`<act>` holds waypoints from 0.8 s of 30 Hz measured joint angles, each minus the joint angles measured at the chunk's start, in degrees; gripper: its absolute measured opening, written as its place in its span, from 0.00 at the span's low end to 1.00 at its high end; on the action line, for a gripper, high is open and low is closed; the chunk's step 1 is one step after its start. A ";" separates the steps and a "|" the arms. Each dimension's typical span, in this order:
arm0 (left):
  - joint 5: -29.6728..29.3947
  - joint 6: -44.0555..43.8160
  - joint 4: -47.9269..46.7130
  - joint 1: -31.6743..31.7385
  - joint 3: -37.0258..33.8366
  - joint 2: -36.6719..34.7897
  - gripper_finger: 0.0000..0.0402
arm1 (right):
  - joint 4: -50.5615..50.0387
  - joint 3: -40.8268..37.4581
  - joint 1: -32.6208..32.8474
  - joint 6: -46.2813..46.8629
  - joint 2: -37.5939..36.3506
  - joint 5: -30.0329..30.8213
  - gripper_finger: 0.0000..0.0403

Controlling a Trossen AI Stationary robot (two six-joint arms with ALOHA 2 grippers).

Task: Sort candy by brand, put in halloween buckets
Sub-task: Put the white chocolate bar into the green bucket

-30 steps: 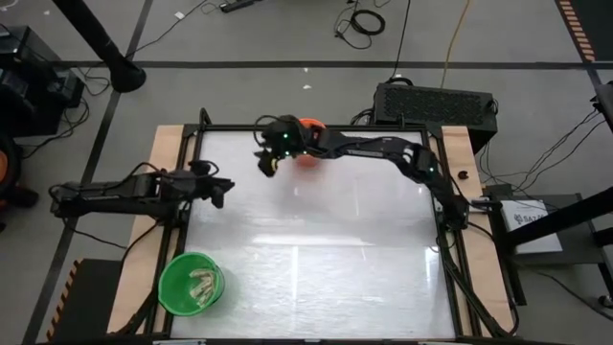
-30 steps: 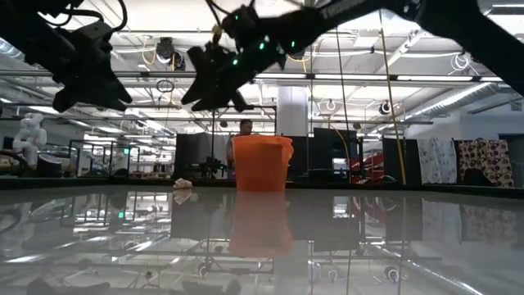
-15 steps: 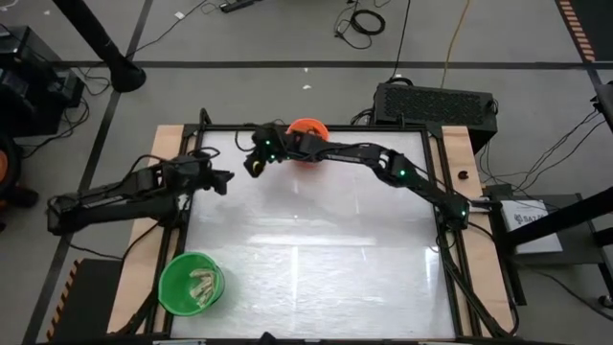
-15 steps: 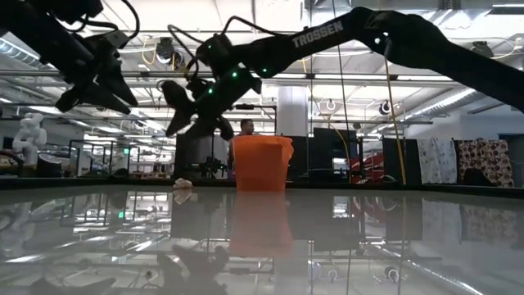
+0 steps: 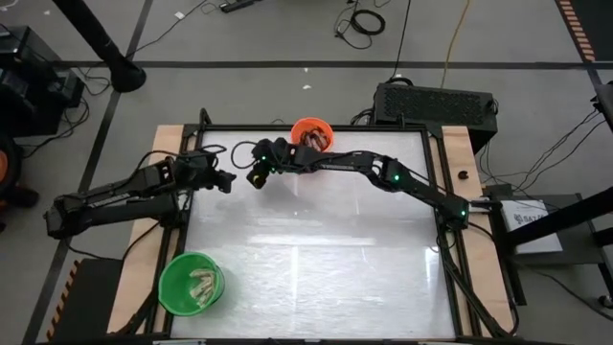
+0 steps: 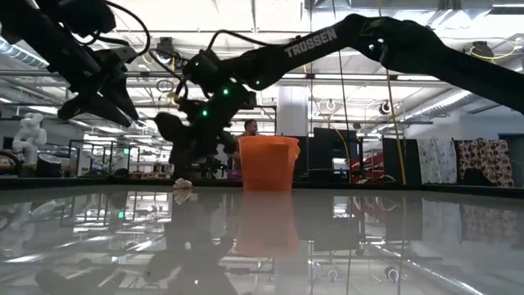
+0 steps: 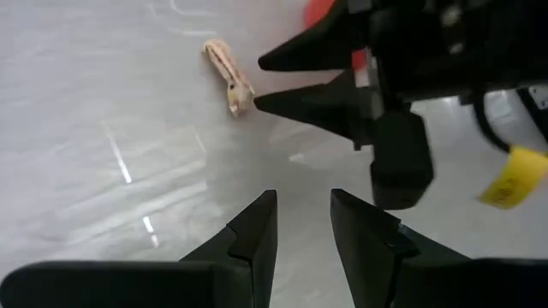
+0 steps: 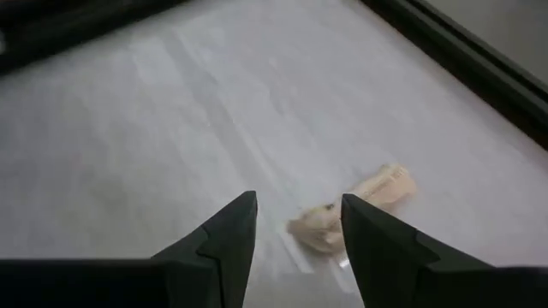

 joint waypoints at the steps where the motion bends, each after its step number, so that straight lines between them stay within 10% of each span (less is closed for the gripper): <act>1: 0.09 -0.16 0.11 0.06 0.00 0.45 0.29 | -0.01 0.00 -0.02 -0.28 0.30 0.28 0.41; 24: 0.46 0.09 0.21 0.00 -0.04 6.55 0.29 | 1.61 0.00 -0.31 -0.81 4.79 4.37 0.40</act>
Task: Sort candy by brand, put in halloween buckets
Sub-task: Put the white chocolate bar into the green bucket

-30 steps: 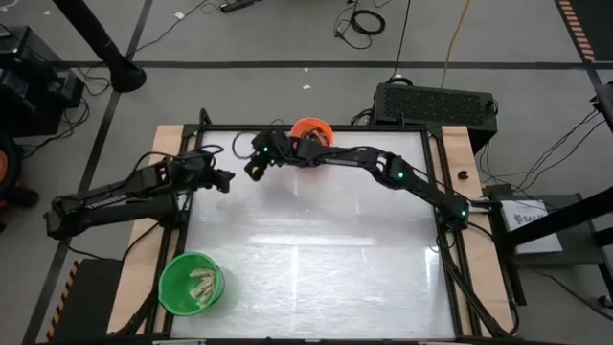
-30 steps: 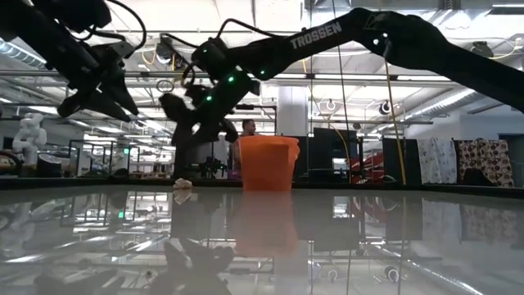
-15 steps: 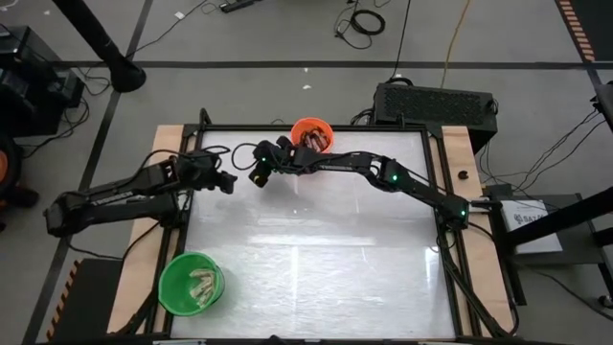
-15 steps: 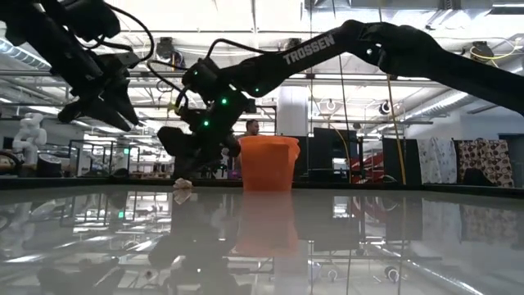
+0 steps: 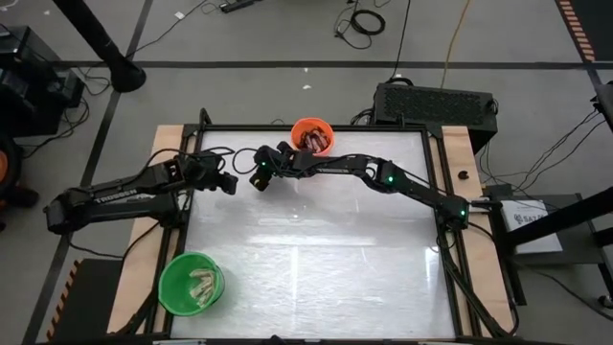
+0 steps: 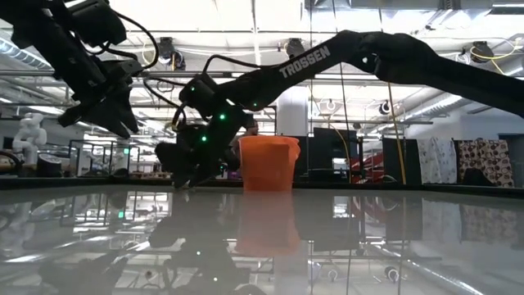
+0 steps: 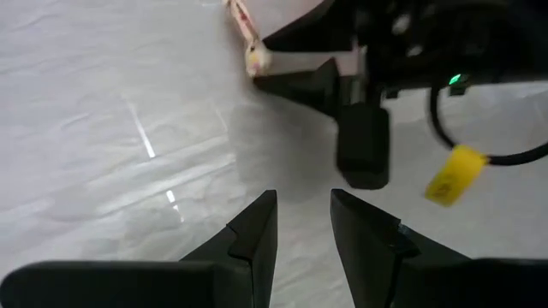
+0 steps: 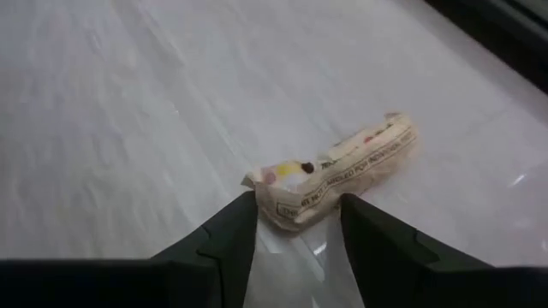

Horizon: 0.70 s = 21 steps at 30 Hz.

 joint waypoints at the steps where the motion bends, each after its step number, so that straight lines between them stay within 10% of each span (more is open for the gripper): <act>1: 0.00 0.04 -0.08 0.00 0.00 0.09 0.29 | 0.02 0.00 0.01 0.12 0.00 0.01 0.40; 13: 0.00 0.09 -0.15 -0.01 0.00 0.62 0.29 | 3.07 0.00 0.31 -3.98 -0.02 0.08 0.02; 21: 0.60 1.72 -0.38 -0.02 0.00 0.62 0.29 | 1.35 2.29 3.17 -5.26 0.00 0.77 0.01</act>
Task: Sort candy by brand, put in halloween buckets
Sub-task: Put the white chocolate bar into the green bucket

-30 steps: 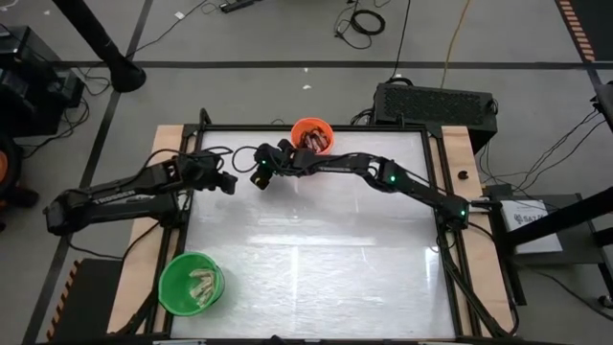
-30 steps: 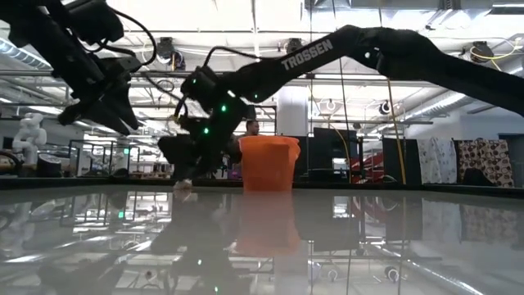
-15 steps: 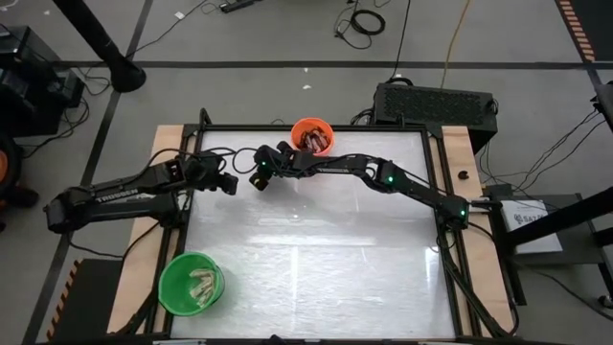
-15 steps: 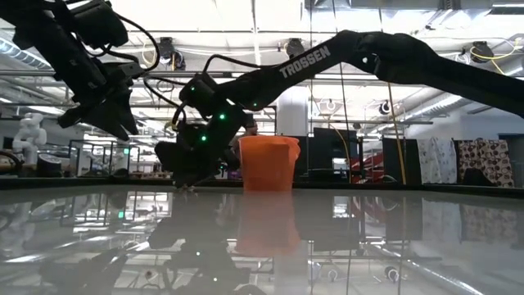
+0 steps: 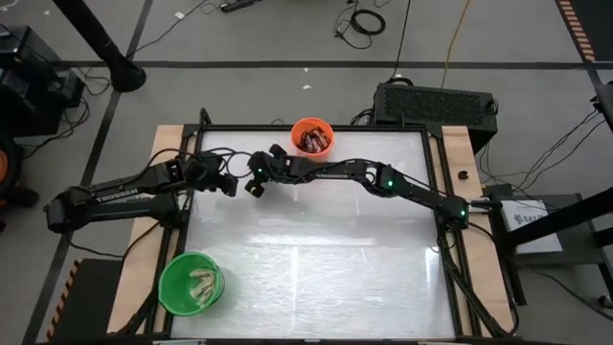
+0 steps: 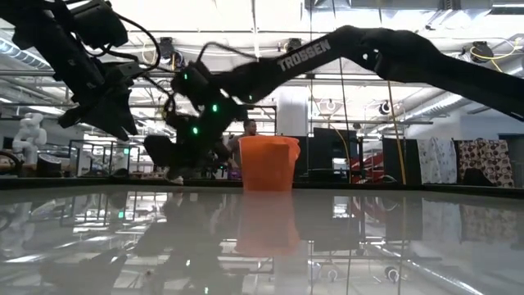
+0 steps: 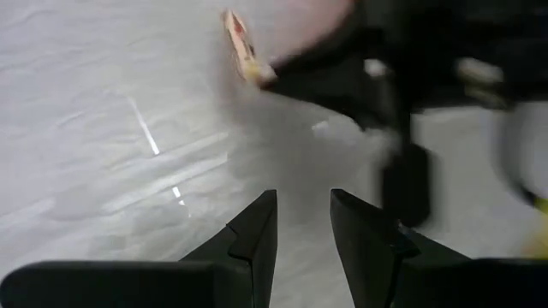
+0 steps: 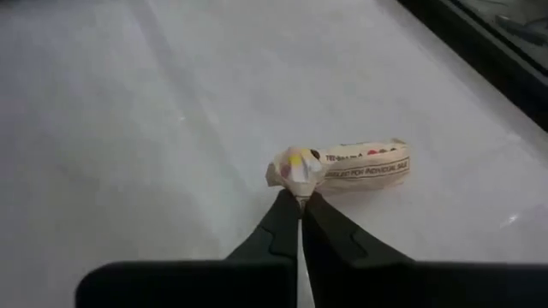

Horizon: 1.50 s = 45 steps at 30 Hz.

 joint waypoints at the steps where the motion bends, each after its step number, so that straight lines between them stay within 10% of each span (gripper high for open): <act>1: -0.01 0.01 0.02 0.00 0.00 0.00 0.29 | -0.90 0.65 0.54 0.06 -0.04 -1.87 0.01; 9: -0.30 0.39 0.12 -0.01 -0.05 0.04 0.29 | -9.78 0.29 7.60 -1.27 -3.88 -25.74 0.00; 17: -0.89 1.23 0.13 -0.04 -1.95 0.04 0.29 | -4.78 0.27 20.13 -7.84 -4.79 -29.42 0.00; 36: -3.24 4.40 0.12 -0.04 -2.84 0.04 0.29 | 14.21 0.70 28.39 -30.25 -5.27 9.53 0.00; 45: -3.25 4.33 0.14 -0.04 -2.84 0.04 0.29 | 20.37 0.72 28.17 -30.25 -5.27 0.59 0.00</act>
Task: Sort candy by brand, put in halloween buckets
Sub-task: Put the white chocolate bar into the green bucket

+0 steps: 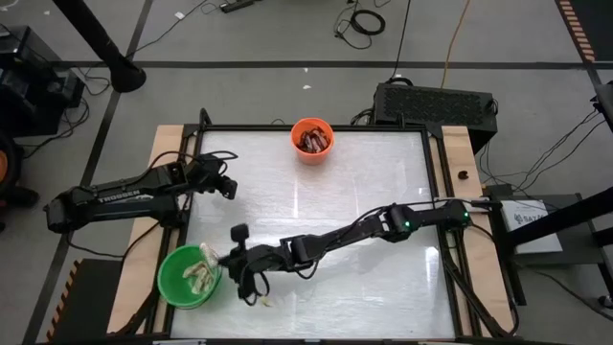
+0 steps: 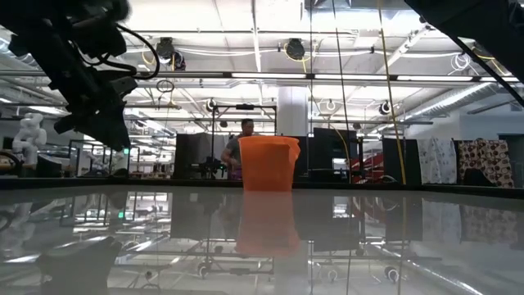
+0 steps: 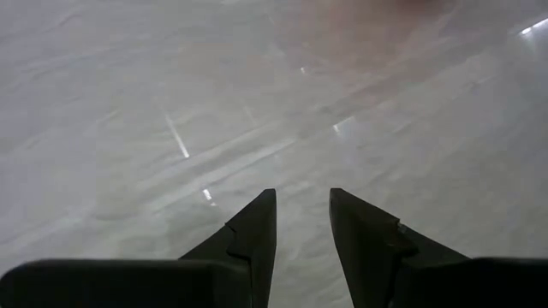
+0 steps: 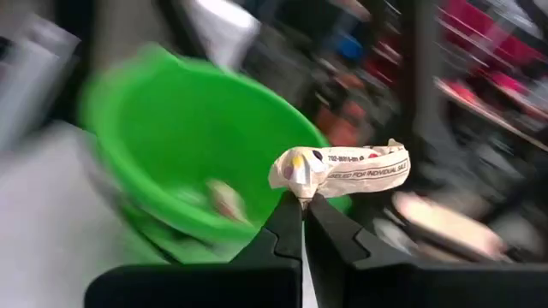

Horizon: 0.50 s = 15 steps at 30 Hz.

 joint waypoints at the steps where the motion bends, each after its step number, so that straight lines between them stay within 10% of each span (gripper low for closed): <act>1: -0.02 -0.02 0.00 0.00 0.00 0.00 0.29 | 0.98 0.00 0.22 0.26 0.00 -3.16 0.00; 15: -0.33 -0.09 0.23 0.00 0.00 0.00 0.29 | 9.25 0.00 0.55 9.67 0.56 -15.19 0.03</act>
